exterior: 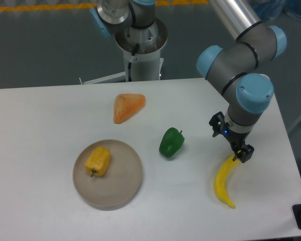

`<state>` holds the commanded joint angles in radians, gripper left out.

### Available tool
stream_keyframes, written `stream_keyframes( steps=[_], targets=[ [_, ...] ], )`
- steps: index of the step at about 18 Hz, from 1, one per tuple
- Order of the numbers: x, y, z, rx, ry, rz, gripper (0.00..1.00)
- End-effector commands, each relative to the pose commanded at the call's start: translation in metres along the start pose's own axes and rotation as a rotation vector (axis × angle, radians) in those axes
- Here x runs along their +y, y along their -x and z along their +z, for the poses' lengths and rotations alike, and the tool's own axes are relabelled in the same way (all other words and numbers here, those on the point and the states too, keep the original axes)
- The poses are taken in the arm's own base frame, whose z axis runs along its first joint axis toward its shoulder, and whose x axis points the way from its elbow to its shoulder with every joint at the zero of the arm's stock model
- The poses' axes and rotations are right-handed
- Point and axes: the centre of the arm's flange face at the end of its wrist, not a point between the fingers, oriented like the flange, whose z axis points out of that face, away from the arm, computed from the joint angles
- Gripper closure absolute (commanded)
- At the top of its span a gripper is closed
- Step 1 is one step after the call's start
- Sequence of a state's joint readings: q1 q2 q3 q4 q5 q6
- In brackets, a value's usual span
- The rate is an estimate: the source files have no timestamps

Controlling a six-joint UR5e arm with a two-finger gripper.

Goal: Pick up the yellow pepper from the plate
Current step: 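Move the gripper from beside the banana over to the yellow pepper on the plate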

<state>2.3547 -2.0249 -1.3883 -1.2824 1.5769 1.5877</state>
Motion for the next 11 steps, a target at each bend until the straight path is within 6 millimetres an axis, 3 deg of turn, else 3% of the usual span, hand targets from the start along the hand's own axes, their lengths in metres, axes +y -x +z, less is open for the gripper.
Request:
stream_keyframes(
  steps=[6,8,11],
  targets=[
    [-0.017,-0.007,-0.011,-0.014,-0.005,-0.006,0.00],
    [-0.046,-0.018,-0.024,-0.032,-0.012,-0.072,0.00],
    [-0.100,-0.038,-0.025,-0.022,-0.030,-0.122,0.00]
  ],
)
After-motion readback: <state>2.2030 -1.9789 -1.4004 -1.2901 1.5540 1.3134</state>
